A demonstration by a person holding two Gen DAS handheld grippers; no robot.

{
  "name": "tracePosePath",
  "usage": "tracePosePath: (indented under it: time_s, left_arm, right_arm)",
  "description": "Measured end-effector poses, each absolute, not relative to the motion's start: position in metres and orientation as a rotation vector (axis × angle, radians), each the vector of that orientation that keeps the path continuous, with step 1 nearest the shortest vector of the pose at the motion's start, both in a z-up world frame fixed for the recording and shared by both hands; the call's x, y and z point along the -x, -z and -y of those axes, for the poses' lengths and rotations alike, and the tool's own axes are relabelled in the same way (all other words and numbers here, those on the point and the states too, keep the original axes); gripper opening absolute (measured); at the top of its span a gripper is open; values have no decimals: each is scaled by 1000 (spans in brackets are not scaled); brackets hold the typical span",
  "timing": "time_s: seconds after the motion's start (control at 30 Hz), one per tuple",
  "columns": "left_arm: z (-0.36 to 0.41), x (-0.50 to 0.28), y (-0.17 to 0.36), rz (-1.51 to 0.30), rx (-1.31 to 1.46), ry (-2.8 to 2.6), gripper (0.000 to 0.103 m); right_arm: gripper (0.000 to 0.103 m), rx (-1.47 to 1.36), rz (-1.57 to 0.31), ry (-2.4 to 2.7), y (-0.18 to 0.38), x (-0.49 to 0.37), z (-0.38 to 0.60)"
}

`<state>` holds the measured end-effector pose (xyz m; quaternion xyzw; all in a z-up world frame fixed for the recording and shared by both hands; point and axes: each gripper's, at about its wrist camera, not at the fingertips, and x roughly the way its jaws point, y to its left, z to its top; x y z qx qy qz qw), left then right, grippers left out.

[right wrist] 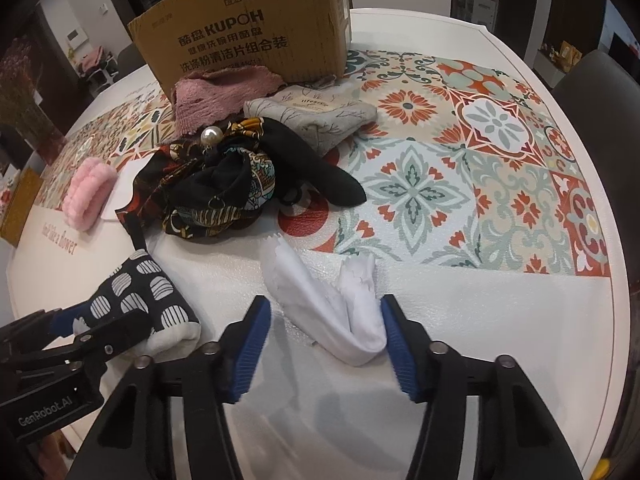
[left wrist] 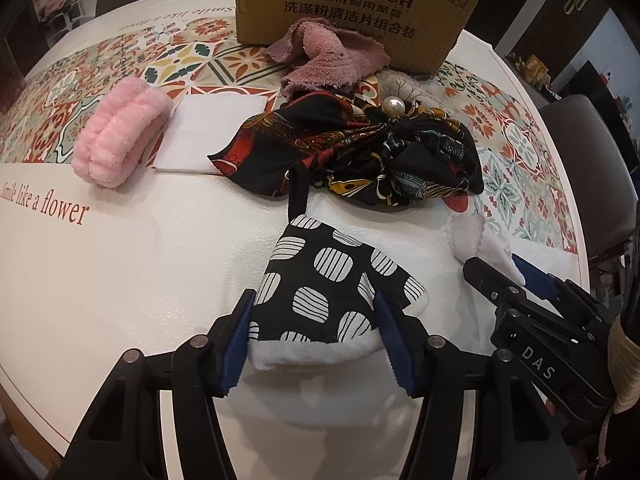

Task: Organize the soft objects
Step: 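Grasp the polka-dot oven mitt with the left tool while the right tool grasps the white sock, then carry the oven mitt and white sock together over the cardboard box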

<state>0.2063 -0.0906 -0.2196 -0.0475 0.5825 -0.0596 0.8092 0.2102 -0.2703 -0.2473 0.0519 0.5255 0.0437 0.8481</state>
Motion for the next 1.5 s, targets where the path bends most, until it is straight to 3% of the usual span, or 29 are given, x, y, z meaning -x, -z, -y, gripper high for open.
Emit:
tracePosePath:
  time_s: [0.2, 0.33, 1.5]
  left_arm:
    - [89, -203, 215, -1222, 95, 146, 43]
    - [87, -201, 210, -1201, 96, 162, 38]
    - [52, -220, 99, -847, 1, 314, 35]
  right_arm:
    - [24, -97, -1107, -111, 247, -208, 267]
    - [19, -95, -1105, -130, 243, -207, 262]
    - [18, -140, -861, -74, 132, -193, 222]
